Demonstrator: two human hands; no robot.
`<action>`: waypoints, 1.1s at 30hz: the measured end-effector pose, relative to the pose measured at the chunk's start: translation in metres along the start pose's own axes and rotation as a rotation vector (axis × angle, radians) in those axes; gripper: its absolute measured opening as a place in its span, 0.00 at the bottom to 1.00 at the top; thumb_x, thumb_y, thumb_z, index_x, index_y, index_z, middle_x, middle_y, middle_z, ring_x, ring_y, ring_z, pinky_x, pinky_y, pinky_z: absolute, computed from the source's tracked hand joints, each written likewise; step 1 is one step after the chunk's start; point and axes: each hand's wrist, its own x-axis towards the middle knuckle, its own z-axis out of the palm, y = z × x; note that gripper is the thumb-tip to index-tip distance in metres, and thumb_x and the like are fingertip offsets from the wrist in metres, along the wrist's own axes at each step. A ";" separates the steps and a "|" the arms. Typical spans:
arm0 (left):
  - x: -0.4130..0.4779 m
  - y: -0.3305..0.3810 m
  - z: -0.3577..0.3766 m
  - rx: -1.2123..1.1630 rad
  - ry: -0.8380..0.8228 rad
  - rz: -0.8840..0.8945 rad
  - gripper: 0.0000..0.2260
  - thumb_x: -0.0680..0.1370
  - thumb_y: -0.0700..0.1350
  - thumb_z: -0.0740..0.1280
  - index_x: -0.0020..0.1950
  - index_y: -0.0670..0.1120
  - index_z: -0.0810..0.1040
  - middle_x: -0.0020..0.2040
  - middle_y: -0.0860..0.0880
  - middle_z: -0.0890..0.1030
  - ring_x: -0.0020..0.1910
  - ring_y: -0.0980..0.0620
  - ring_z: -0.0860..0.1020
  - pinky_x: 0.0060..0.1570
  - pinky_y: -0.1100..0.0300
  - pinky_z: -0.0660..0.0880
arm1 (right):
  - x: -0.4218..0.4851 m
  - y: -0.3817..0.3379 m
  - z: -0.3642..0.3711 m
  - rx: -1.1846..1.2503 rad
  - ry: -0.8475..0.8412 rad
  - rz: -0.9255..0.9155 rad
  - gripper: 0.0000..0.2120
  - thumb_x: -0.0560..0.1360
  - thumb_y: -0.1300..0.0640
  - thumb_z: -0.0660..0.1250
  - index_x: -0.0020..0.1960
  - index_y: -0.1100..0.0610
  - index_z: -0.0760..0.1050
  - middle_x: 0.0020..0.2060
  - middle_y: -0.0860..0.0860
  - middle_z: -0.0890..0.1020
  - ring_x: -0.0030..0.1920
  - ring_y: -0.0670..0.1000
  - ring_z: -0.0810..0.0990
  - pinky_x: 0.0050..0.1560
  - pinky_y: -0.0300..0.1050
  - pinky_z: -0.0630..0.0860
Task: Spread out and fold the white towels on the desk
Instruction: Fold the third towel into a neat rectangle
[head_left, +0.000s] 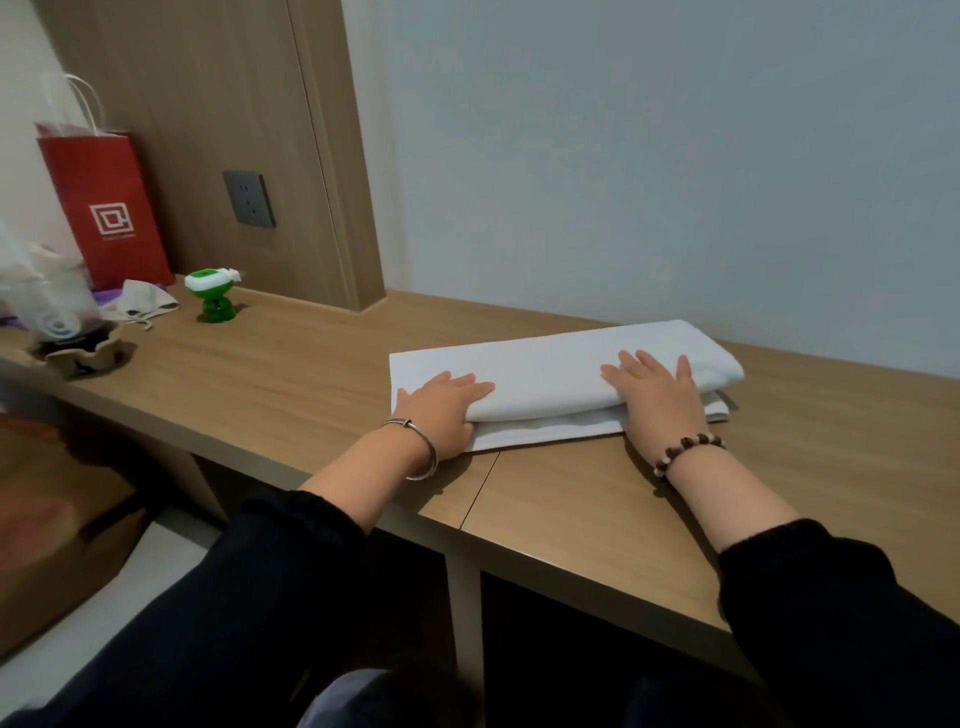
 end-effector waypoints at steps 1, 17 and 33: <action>-0.001 -0.001 0.000 -0.006 0.003 -0.006 0.28 0.77 0.43 0.57 0.75 0.60 0.56 0.77 0.57 0.55 0.76 0.51 0.51 0.69 0.35 0.53 | -0.003 -0.004 0.002 0.034 0.012 -0.008 0.26 0.79 0.61 0.56 0.75 0.48 0.57 0.76 0.50 0.56 0.76 0.51 0.51 0.73 0.60 0.45; 0.002 -0.013 -0.012 -0.010 0.100 0.063 0.31 0.76 0.33 0.51 0.74 0.59 0.60 0.76 0.54 0.59 0.75 0.48 0.55 0.69 0.42 0.59 | -0.007 -0.021 0.011 0.130 -0.084 0.204 0.37 0.76 0.47 0.59 0.77 0.49 0.42 0.77 0.52 0.46 0.76 0.55 0.42 0.71 0.67 0.45; -0.020 0.004 -0.006 0.284 0.111 0.226 0.23 0.81 0.54 0.54 0.76 0.54 0.55 0.76 0.55 0.57 0.75 0.52 0.54 0.70 0.47 0.57 | -0.005 -0.015 0.013 0.228 -0.110 -0.079 0.26 0.80 0.63 0.54 0.75 0.47 0.57 0.76 0.49 0.57 0.76 0.50 0.54 0.74 0.55 0.47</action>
